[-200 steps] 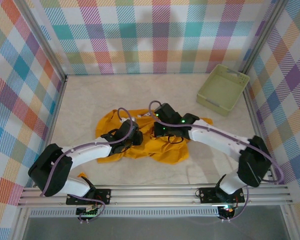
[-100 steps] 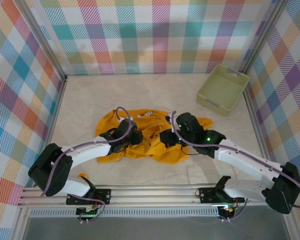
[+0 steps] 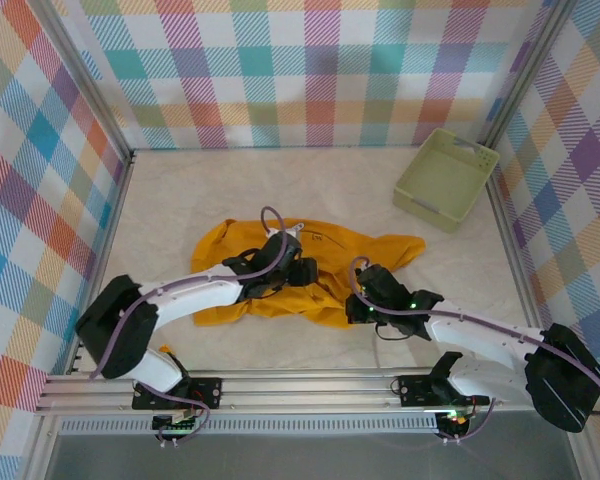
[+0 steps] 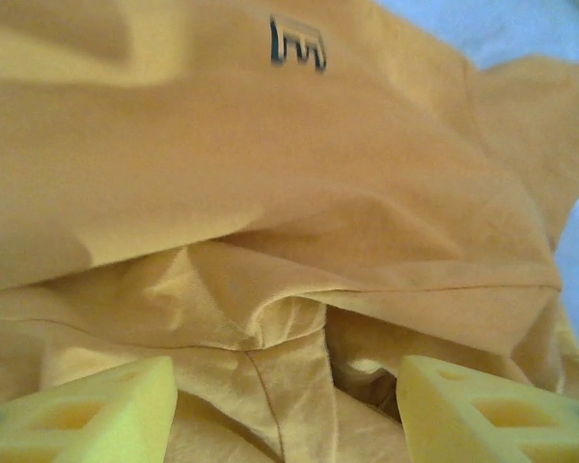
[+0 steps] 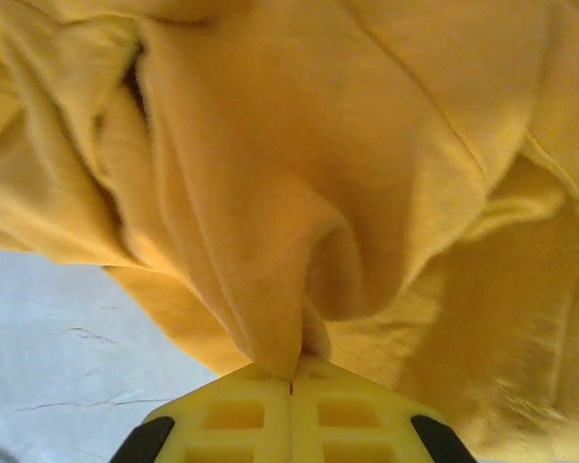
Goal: Fold the inside-out t-shirt
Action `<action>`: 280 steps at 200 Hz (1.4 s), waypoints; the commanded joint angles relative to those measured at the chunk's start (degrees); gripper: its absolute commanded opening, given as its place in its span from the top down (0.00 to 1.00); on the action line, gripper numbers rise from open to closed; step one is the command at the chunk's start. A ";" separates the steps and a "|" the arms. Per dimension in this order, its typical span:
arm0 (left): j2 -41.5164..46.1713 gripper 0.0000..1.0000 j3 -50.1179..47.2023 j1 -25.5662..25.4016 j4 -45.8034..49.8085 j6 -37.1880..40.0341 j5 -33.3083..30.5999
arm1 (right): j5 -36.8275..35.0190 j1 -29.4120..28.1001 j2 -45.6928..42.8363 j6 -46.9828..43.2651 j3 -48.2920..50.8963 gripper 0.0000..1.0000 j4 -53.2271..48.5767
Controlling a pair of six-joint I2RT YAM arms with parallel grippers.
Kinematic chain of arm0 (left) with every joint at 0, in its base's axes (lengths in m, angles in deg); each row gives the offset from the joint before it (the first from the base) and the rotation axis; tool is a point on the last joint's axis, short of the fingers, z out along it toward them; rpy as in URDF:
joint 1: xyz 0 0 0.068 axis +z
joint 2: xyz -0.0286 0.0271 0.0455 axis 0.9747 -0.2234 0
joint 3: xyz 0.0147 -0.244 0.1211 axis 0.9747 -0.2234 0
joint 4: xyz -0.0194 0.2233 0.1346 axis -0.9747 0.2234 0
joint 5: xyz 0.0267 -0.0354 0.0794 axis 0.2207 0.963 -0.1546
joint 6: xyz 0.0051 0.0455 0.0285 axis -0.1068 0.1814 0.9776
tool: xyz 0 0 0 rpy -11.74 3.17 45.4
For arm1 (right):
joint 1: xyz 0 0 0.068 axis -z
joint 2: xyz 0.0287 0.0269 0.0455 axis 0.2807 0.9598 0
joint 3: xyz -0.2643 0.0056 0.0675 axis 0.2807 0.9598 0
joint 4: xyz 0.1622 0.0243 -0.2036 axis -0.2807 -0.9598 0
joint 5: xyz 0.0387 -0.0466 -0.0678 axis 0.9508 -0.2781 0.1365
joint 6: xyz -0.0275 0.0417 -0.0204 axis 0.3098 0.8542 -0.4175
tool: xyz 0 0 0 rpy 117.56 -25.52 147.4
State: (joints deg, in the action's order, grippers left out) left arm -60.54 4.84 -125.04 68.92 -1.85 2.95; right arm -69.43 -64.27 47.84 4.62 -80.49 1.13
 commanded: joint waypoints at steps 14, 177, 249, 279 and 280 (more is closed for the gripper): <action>-6.76 0.38 4.67 -2.46 4.05 -1.27 -0.99 | -2.04 0.15 1.77 6.85 2.11 0.95 2.46; -5.75 0.92 -2.30 -2.95 -4.29 -2.67 -0.84 | -0.74 -6.12 17.31 -10.41 -20.57 0.79 -7.24; -2.10 0.94 -6.22 -2.95 -6.96 -2.44 -0.13 | -8.61 -4.84 23.44 -12.49 -23.47 0.77 -5.64; -1.61 0.94 -6.51 -2.98 -7.12 -2.02 -0.20 | -9.87 -3.07 24.97 -14.57 -23.40 0.75 -5.99; -1.61 0.94 -6.51 -3.01 -7.11 -2.05 -0.23 | -9.92 -3.04 24.97 -14.66 -23.38 0.75 -6.04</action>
State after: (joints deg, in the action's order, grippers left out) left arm -63.98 -0.63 -127.27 62.78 -4.21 2.34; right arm -76.69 -68.66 71.60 -7.49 -103.00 -4.49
